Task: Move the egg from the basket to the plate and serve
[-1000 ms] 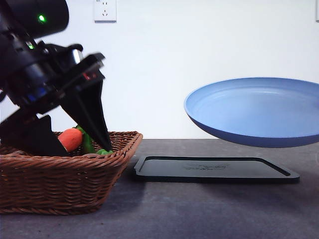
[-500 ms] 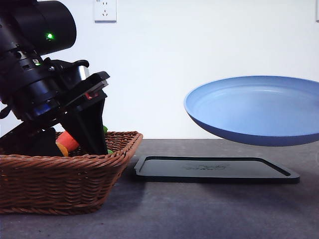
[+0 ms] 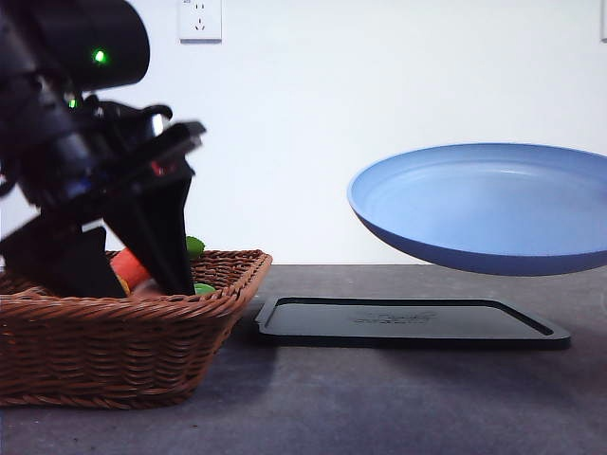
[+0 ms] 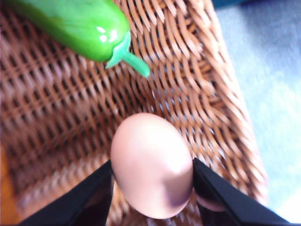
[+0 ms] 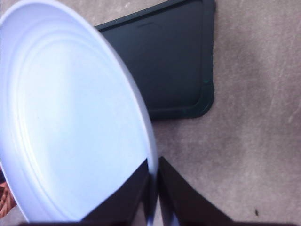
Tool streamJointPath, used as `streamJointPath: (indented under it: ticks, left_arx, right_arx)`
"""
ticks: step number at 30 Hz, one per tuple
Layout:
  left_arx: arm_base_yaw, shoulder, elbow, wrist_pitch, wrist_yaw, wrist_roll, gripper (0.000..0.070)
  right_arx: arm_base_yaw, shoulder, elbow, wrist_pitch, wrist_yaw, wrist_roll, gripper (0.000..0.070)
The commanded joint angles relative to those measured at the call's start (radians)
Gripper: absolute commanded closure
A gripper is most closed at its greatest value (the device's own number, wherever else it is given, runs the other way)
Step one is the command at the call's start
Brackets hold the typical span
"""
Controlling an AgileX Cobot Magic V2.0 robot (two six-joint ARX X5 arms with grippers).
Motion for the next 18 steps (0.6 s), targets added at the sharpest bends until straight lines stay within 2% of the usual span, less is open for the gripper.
streamJointPath:
  ticks: [1,4,8,13,18]
  left_arx:
    - [-0.003,0.006,0.069,-0.064,-0.002,0.057,0.0447]
    - [-0.003,0.006,0.18,-0.198,-0.002,0.099,0.0447]
    - [-0.005,0.006,0.343,-0.305,0.027,0.113,0.0447]
    - [-0.047,0.006,0.508,-0.305,0.112,0.112,0.0447]
    - [-0.156,0.008,0.543,-0.236,0.096,0.113,0.0447]
  right_arx:
    - [0.0,0.003,0.016,0.007,-0.027,0.014,0.07]
    - [0.003,0.004,0.016,-0.001,-0.065,0.029,0.07]
    - [0.027,0.012,0.016,-0.02,-0.073,0.031,0.07]
    - [0.092,0.058,0.016,-0.036,-0.092,0.039,0.07]
    - [0.176,0.126,0.016,-0.022,-0.114,0.064,0.07]
